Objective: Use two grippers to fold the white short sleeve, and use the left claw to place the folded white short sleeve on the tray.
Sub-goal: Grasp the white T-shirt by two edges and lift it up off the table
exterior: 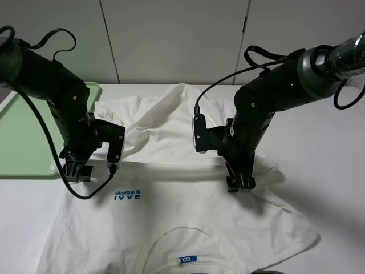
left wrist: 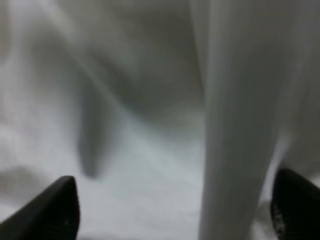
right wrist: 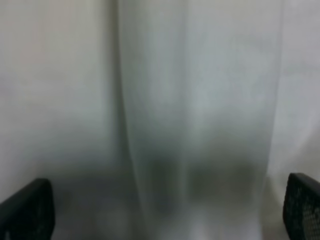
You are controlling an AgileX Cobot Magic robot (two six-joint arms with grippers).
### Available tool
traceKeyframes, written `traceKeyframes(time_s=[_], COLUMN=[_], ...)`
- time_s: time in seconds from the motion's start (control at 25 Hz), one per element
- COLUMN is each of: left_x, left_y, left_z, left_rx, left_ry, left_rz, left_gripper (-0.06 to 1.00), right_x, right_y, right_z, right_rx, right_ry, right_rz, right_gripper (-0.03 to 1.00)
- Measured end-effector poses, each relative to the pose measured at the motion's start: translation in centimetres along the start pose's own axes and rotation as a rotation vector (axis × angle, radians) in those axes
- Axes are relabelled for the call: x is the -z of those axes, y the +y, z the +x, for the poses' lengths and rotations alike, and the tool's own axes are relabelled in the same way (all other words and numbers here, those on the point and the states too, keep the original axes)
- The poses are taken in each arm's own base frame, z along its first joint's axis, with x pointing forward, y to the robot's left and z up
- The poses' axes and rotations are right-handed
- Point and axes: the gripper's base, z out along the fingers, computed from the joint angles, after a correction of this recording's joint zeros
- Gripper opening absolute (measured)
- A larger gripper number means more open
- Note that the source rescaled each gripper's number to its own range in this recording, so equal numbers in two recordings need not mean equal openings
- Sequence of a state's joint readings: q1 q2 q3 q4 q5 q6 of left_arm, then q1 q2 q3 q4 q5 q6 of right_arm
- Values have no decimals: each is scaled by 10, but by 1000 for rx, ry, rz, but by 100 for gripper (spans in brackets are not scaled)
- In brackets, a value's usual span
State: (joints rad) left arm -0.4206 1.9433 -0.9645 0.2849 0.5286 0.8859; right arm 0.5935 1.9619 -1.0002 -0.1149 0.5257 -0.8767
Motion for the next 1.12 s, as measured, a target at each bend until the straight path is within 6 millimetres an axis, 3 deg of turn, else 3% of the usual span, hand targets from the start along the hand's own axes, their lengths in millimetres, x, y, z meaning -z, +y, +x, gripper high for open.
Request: traceKeyframes(time_s=[0.2,0.24,0.32,0.36,0.4,0.52,0.6,0.64,1.12], left_x=[-1,-1,-1,-1,-1,-1,-1,-1,1], left_y=[0,0,0,0,-1,-1,-1,-1,-1], left_z=[0,0,0,0,0,0,0,0,0], left_rx=[0,0,0,1,3,4,4,4,5], left_ry=[1,1,2,2,3,4,5,5,3], left_rz=[1,1,3,3,6,9,10,10,7], left_gripper=[58,58,49,45,33,11,4,2,0], right_x=[0,0,0,0,0,0,0,0,2], right_y=[0,0,0,0,0,-1,0,0,0], right_z=[0,0,0,0,-1,-1,-1,-1,-1], right_rx=[-10,-10,-10,-10,-10,-13,-18,-20,-20], right_ry=[-5,-5,-5,-5,-8,-16,-16,-16,-16], right_rz=[-3,-3,-3,-3,1,8,3,2,2], right_gripper=[99,99,88,80,72,30,7,2,2])
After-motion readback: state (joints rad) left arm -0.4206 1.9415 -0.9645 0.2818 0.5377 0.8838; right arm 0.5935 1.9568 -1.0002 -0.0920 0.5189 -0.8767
